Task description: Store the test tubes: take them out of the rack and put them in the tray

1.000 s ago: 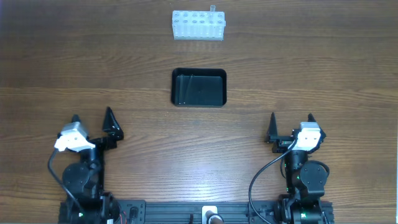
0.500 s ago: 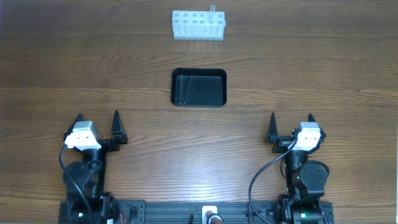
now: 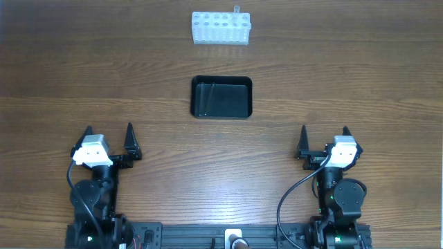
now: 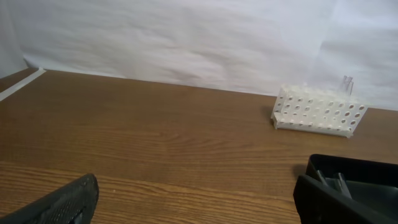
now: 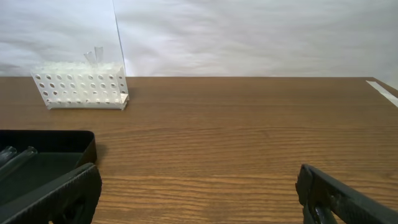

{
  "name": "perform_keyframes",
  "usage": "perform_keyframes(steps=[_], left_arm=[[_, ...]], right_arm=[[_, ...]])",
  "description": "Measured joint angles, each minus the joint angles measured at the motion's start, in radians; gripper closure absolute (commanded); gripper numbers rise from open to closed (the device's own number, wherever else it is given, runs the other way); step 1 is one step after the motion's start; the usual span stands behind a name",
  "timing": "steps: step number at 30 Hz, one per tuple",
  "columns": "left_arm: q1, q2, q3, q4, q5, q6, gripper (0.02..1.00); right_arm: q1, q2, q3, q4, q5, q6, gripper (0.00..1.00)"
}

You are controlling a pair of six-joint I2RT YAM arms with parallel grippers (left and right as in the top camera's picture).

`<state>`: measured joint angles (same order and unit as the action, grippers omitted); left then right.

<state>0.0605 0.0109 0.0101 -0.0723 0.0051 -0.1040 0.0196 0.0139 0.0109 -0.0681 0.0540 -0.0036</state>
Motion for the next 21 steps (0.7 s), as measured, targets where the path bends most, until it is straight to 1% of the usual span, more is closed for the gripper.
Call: perform_keyframes(steps=[15, 18, 21], left_arm=[[0.0, 0.0, 0.0, 0.0, 0.0, 0.0, 0.02], [0.0, 0.0, 0.0, 0.0, 0.0, 0.0, 0.02], [0.0, 0.0, 0.0, 0.0, 0.0, 0.0, 0.02]], right_arm=[[0.0, 0.0, 0.0, 0.0, -0.001, 0.001, 0.007], [0.0, 0.0, 0.002, -0.001, -0.019, 0.011, 0.007], [0.0, 0.0, 0.055, -0.071, -0.024, 0.023, 0.009]])
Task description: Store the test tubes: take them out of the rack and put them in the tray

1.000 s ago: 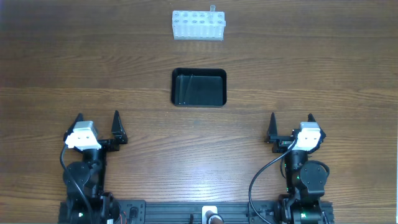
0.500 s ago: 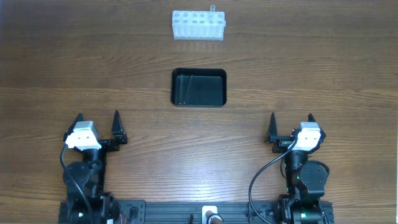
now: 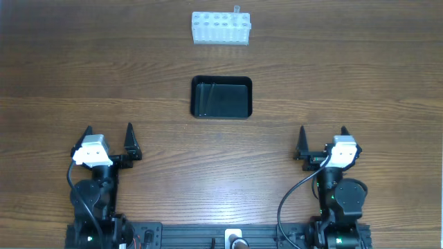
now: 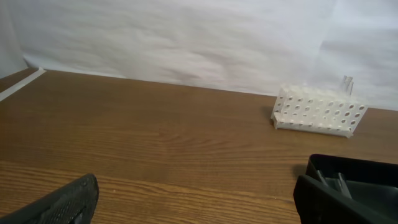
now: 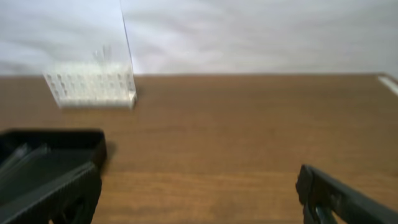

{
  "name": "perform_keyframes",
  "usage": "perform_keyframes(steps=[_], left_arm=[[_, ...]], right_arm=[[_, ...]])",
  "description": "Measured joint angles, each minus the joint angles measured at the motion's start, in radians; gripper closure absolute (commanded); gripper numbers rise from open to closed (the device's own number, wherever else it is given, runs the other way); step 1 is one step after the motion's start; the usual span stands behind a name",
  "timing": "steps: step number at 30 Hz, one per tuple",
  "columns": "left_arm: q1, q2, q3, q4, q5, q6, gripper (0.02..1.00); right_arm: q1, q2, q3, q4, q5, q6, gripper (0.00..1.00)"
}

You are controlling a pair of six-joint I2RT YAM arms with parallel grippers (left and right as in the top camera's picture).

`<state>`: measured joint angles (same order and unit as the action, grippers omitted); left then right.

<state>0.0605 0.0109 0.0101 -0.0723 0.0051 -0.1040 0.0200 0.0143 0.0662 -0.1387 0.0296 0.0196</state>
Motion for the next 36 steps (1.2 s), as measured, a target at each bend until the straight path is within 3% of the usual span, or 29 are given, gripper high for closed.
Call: perform_keyframes(steps=[8, 16, 21, 32, 36], left_arm=[[0.0, 0.0, 0.0, 0.0, 0.007, 0.003, 0.02], [0.0, 0.0, 0.0, 0.0, 0.007, 0.005, 0.023], [0.0, 0.0, 0.0, 0.0, 0.007, 0.007, 0.02], [0.0, 0.0, 0.0, 0.0, 0.007, 0.007, 0.02], [0.0, 0.0, 0.0, 0.0, 0.007, 0.007, 0.02]], right_arm=[[0.0, 0.127, 0.479, -0.352, 0.156, -0.014, 0.009], [0.0, 0.554, 0.918, -0.529, 0.225, -0.027, 0.007], [0.002, 0.803, 1.118, -0.549, 0.187, -0.027, 0.009], [0.123, 1.211, 1.431, -0.551, -0.021, -0.02, 0.009], [0.177, 1.345, 1.483, -0.485, 0.003, -0.001, 0.009]])
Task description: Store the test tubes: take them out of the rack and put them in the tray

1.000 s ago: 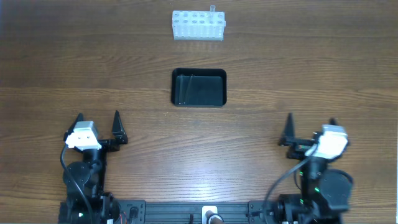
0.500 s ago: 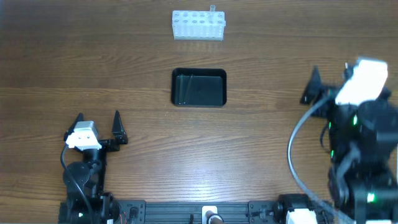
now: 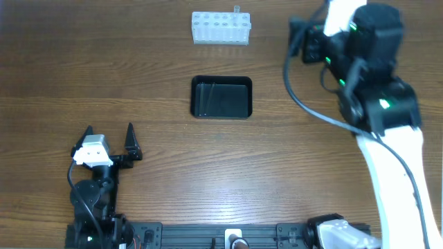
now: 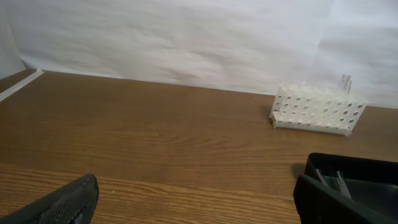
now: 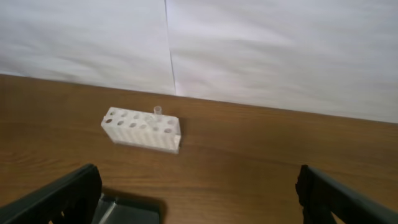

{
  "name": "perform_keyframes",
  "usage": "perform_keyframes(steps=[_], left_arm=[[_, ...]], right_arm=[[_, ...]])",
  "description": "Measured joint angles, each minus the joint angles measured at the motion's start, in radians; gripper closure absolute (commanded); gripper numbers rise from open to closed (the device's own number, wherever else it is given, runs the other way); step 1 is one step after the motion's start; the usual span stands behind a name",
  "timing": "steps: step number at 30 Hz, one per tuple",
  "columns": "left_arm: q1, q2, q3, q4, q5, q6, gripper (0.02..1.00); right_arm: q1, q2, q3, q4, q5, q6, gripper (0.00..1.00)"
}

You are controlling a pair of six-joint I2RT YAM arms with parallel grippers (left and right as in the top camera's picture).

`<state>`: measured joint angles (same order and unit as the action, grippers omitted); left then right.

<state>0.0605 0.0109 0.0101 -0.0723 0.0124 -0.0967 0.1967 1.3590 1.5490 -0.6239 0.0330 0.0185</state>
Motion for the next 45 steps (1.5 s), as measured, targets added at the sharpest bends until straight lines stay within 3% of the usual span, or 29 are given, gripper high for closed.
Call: perform_keyframes(steps=[8, 15, 25, 30, 35, 45], left_arm=[[0.0, 0.0, 0.0, 0.0, 0.0, 0.0, 0.02], [0.0, 0.0, 0.0, 0.0, 0.0, 0.0, 0.023], [0.0, 0.0, 0.0, 0.0, 0.0, 0.0, 0.02], [0.0, 0.0, 0.0, 0.0, 0.0, 0.0, 0.02], [0.0, 0.0, 0.0, 0.0, 0.0, 0.0, 0.02], [0.0, 0.0, 0.0, 0.0, 0.0, 0.0, 0.02]], right_arm=[[0.151, 0.25, 0.007, 0.209, 0.22, 0.015, 0.009], [0.227, 0.376, 0.007, 0.323, 0.307, 0.057, 0.036], [0.23, 0.595, 0.007, 0.447, 0.344, 0.114, 0.058], [0.23, 0.675, 0.007, 0.5, 0.348, 0.142, 0.115], [0.23, 0.689, 0.007, 0.528, 0.352, 0.208, 0.112], [0.227, 0.689, 0.007, 0.597, 0.341, 0.24, 0.123]])
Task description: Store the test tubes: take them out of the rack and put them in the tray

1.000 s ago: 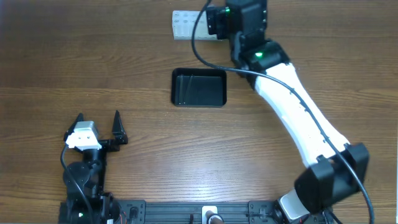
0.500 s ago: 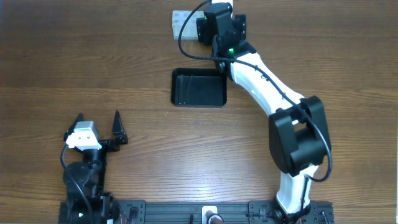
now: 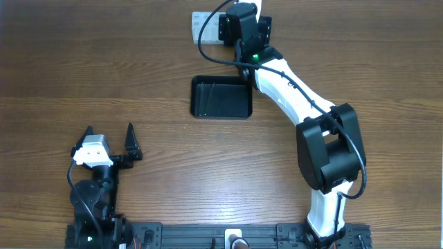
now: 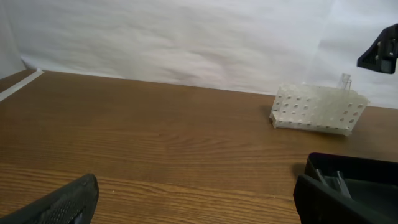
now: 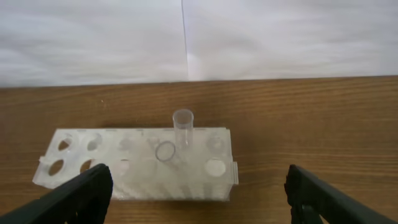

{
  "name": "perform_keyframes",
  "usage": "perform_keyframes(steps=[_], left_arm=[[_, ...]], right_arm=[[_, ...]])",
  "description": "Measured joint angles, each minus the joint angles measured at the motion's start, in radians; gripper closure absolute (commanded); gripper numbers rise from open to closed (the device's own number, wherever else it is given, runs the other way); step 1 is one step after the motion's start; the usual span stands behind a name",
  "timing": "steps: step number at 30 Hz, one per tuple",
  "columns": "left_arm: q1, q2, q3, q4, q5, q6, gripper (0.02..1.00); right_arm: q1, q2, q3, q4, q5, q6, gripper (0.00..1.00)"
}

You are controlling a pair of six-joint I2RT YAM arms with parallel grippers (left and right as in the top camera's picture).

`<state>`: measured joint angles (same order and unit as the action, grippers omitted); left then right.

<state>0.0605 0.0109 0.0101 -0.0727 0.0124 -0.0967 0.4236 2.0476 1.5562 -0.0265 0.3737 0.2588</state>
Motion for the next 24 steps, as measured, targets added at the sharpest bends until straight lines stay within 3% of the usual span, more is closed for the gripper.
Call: perform_keyframes(steps=[14, 24], left_arm=[[0.0, 0.0, 0.0, 0.0, 0.0, 0.0, 0.02], [0.0, 0.0, 0.0, 0.0, 0.0, 0.0, 0.018]], right_arm=[[-0.061, 0.0, 0.0, 0.073, -0.055, -0.036, 0.117], [-0.069, 0.092, 0.097, 0.05, -0.119, -0.184, 0.11]])
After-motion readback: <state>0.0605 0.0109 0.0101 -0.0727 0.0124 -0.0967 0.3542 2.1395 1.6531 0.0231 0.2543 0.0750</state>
